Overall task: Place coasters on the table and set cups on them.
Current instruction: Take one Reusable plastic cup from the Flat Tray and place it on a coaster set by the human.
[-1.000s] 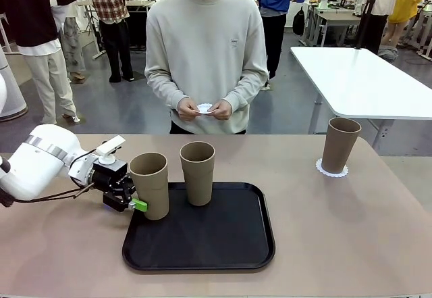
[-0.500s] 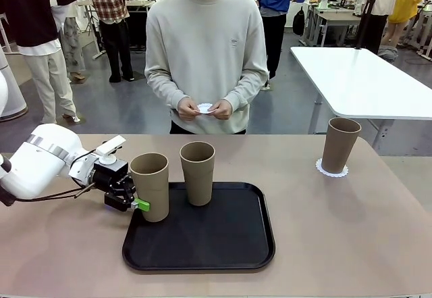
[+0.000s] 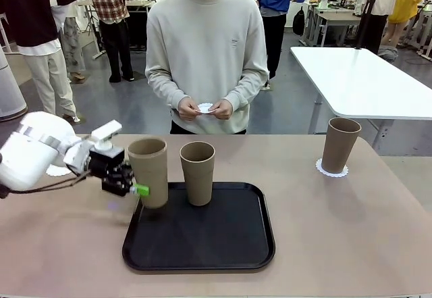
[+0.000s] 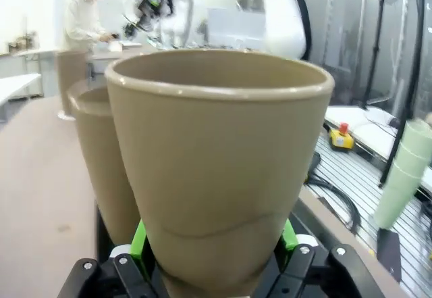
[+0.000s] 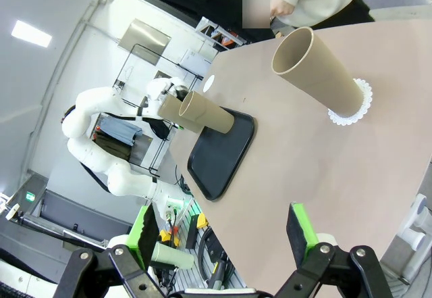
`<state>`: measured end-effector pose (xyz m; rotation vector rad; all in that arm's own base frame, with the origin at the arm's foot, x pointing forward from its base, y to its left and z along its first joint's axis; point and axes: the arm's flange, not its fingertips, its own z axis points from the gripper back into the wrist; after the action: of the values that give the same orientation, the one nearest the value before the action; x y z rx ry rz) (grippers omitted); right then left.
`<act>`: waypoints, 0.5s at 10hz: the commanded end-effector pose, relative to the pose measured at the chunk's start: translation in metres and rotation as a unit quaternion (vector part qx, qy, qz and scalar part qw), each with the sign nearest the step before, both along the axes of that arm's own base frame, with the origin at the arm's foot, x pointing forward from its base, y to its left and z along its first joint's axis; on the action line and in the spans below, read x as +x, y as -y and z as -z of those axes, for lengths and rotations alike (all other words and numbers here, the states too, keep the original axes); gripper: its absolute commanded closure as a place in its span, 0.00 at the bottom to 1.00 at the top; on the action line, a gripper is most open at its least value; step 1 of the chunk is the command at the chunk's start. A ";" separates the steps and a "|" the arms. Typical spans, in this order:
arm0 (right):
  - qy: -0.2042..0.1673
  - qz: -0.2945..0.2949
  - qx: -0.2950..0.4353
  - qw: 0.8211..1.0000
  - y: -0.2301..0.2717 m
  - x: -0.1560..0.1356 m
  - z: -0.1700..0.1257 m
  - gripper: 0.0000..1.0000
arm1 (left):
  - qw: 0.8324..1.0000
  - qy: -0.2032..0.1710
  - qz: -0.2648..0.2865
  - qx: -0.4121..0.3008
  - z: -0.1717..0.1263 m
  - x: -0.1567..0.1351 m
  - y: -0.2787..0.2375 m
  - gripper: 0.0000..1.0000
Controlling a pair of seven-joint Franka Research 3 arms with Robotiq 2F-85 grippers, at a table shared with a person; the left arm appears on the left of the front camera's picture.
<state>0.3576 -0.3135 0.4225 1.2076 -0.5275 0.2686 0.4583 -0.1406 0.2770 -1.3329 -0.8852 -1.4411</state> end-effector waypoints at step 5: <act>-0.003 0.002 0.002 1.000 0.000 -0.001 0.001 0.00 | 0.988 -0.007 -0.134 0.075 -0.136 -0.020 0.004 1.00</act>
<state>0.3577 -0.3135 0.4225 1.2077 -0.5274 0.2686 0.4510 -0.1364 0.4209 -1.0678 -0.9743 -1.3029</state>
